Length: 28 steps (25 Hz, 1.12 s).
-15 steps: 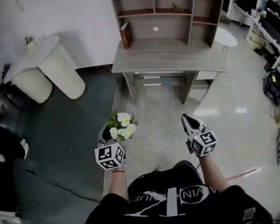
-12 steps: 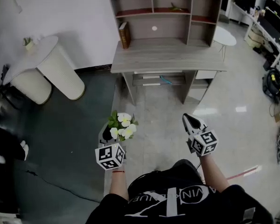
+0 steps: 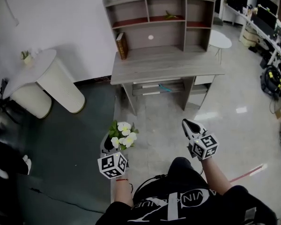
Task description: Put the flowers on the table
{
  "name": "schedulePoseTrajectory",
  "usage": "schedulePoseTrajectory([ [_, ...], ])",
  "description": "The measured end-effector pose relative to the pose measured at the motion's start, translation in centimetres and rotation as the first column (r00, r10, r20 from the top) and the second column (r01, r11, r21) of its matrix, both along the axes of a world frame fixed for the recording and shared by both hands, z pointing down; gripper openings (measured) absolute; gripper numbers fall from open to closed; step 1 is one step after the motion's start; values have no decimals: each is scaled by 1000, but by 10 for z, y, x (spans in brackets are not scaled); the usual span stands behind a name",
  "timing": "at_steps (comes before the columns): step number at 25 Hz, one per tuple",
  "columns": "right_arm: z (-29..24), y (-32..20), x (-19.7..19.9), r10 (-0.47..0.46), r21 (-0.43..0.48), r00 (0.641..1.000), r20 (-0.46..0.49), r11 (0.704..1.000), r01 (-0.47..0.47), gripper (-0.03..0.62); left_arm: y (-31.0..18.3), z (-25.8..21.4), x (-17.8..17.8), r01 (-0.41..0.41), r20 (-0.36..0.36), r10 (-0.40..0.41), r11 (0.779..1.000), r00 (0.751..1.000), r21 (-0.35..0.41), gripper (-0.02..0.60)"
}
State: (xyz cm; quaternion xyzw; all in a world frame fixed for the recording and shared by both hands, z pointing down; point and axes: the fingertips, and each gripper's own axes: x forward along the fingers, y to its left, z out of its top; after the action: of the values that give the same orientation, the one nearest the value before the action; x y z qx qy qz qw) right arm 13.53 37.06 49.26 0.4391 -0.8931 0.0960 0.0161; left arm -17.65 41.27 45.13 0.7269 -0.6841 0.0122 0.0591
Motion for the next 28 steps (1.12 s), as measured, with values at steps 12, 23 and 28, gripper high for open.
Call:
schedulePoseTrajectory([
  [12, 5, -38, -4, -8, -16, 1000, -15, 1000, 7, 11, -31, 18, -7, 23, -25, -24, 999, 999, -31, 34],
  [23, 1, -144, -27, -45, -26, 999, -6, 999, 45, 11, -135, 4, -25, 63, -22, -64, 997, 998, -34, 34],
  [28, 3, -196, -19, -41, -42, 999, -9, 998, 40, 11, -187, 6, -17, 48, -24, -49, 997, 998, -53, 34],
])
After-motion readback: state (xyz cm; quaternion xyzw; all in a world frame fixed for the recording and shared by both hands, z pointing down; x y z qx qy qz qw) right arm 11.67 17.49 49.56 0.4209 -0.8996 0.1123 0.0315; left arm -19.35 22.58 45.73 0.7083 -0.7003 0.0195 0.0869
